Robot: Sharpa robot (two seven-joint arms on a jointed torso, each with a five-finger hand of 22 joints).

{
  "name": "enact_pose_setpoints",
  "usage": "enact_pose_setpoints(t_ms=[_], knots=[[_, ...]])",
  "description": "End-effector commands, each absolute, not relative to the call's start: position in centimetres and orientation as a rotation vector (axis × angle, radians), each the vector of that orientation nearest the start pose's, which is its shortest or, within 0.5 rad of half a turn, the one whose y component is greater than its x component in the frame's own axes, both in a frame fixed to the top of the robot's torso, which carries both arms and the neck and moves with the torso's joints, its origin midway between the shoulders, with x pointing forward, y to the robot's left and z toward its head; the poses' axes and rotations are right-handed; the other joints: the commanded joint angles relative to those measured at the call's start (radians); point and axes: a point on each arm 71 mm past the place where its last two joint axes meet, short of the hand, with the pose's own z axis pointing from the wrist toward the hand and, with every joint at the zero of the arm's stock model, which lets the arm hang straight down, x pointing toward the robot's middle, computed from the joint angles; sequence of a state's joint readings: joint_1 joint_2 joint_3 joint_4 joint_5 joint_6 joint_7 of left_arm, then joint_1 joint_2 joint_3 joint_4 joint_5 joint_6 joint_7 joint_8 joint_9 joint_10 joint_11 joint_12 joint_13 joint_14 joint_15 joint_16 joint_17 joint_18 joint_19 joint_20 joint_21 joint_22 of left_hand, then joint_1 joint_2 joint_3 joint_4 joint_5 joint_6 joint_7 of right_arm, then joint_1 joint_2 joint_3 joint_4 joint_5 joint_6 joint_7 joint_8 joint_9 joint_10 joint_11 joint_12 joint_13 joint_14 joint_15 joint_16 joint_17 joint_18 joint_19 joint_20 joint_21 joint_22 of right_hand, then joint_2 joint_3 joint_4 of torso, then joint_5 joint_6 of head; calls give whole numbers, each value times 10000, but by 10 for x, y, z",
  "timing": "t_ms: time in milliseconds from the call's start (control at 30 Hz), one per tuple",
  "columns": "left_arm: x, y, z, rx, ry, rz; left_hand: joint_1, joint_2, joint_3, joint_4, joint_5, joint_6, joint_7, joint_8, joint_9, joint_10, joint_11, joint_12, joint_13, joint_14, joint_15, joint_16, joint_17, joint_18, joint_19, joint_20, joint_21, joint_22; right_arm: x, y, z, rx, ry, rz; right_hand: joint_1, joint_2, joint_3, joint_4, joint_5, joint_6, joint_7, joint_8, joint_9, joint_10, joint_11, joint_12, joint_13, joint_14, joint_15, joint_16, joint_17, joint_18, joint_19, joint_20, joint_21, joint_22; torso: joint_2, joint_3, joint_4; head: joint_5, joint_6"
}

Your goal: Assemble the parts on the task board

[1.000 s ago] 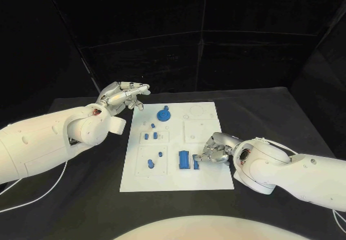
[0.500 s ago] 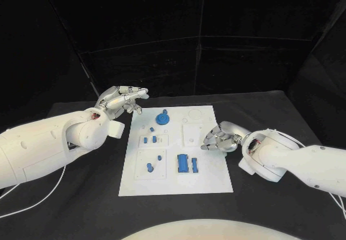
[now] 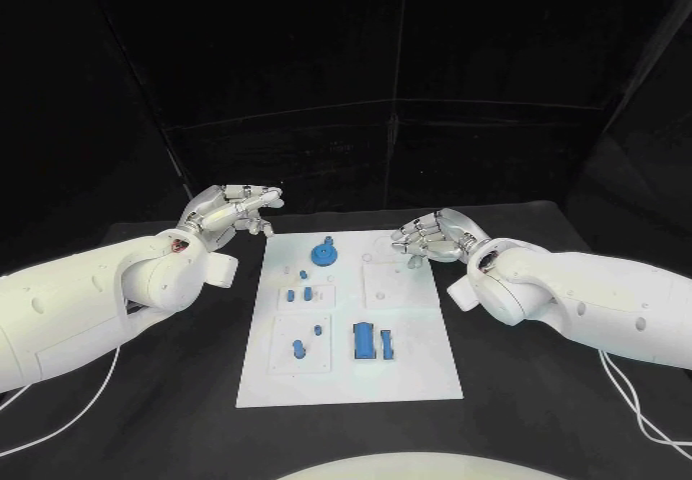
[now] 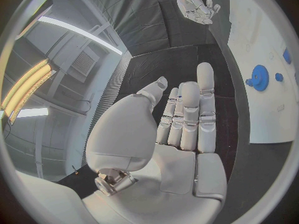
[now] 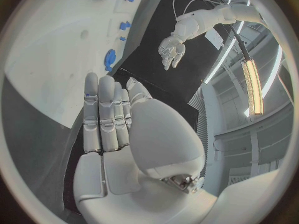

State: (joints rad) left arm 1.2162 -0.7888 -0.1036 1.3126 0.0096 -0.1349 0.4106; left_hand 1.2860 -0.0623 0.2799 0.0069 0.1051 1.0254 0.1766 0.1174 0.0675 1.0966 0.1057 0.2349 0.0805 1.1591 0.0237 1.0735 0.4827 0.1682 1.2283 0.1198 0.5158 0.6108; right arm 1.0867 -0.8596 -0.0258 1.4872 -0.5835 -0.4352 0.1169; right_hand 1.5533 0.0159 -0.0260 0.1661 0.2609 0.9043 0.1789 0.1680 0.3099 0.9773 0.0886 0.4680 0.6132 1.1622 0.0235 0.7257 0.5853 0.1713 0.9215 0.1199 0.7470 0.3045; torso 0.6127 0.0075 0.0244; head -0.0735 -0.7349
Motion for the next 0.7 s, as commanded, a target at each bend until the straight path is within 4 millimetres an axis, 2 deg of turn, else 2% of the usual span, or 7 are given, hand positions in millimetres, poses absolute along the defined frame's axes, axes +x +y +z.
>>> enact_pose_setpoints(t_ms=[33, 200, 300, 533, 567, 667, 700], knots=[[523, 243, -203, -11440, 13993, -15411, 135, 28, -67, -8, 19, -53, -8, 44, -8, -104, 41, 48, -24, -779, 89, -630, -444, 87, -680, 84, -456, -226, 487, -223, -233, 8370, 15919, 12697, 256, 16, 256, -79, -391, -32, 106, -164, -162, -258, 208, -932, -896, -598, 212, -908, -472, -43, -477, 159, -549, -279, -249, -50, 8, -12, 266], [527, 249, -209, -11782, 13558, -15062, 253, 86, -48, 34, 11, -267, 196, -25, -19, -549, 342, -101, -147, -2145, 525, -3172, -1866, 59, -2461, 490, -2099, -1293, 509, -211, -243, 9337, 15528, 13743, 129, -298, 1025, -5, -761, 174, 227, -776, -853, 392, 515, -2549, -3524, -1665, 921, -3964, -2658, -50, -1552, 847, -2544, -1359, -362, -13, 34, -60, 675], [529, 247, -217, -11810, 13351, -14834, 298, 71, -85, 54, 10, -490, 212, -172, -23, -877, 501, -351, -171, -2631, 870, -4959, -2736, -17, -3437, 896, -3111, -2054, 520, -206, -249, 9870, 15224, 14124, -149, -405, 1372, -139, -740, 317, 261, -996, -1165, 601, 569, -2931, -4447, -1479, 967, -4856, -3383, 107, -1419, 1181, -3223, -1760, -401, -4, 133, -114, 856], [531, 242, -230, -11856, 13165, -14523, 364, 143, -289, 77, 19, -604, 93, -474, -22, -1158, 756, -945, -179, -2891, 1375, -7348, -3768, 139, -4961, 1572, -4373, -3110, 529, -199, -253, 10021, 14870, 14471, -668, -467, 1728, -455, -725, 372, 268, -1042, -1628, 773, 679, -3290, -5387, -1365, 1116, -5811, -4203, 128, -1210, 1339, -4054, -2234, -379, 41, 200, -26, 1151], [530, 241, -232, -11870, 13821, -14589, -3679, 623, -1008, -69, -316, -3465, -440, -1174, -675, -4080, 172, -1331, -805, -5496, 856, -8260, -4043, -501, -7098, 712, -5158, -3965, 528, -200, -256, 9761, 15400, 13450, -5088, -159, 1254, -822, -1290, -2492, -363, -1680, -2046, -2417, 200, -3690, -6132, -4453, 677, -6205, -4665, -457, -3634, 541, -5041, -3045, -389, 16, 151, -55, 1075], [529, 240, -232, -11878, 13798, -14552, -4165, 623, -1159, -69, -324, -3920, -550, -1174, -675, -4532, 140, -1455, -805, -5862, 837, -8591, -4827, -501, -7499, 642, -5158, -4169, 527, -200, -256, 9804, 15329, 13447, -5759, -159, 1235, -884, -1365, -2847, -438, -1680, -2150, -2817, 146, -3780, -6132, -4848, 654, -6335, -4796, -458, -3928, 482, -5254, -3045, -406, 11, 129, -10, 1090], [528, 239, -232, -11885, 13780, -14524, -4496, 623, -1222, -69, -1051, -4156, -596, -1174, -675, -4772, 95, -1489, -805, -6078, 793, -8680, -4827, -501, -7681, 575, -5158, -4247, 527, -200, -255, 9837, 15273, 13444, -6105, -159, 1203, -916, -1408, -3063, -484, -1680, -2188, -3062, 112, -3817, -6132, -5086, 624, -6371, -4836, -458, -4112, 422, -5334, -3045, -419, 7, 112, 25, 1102]])
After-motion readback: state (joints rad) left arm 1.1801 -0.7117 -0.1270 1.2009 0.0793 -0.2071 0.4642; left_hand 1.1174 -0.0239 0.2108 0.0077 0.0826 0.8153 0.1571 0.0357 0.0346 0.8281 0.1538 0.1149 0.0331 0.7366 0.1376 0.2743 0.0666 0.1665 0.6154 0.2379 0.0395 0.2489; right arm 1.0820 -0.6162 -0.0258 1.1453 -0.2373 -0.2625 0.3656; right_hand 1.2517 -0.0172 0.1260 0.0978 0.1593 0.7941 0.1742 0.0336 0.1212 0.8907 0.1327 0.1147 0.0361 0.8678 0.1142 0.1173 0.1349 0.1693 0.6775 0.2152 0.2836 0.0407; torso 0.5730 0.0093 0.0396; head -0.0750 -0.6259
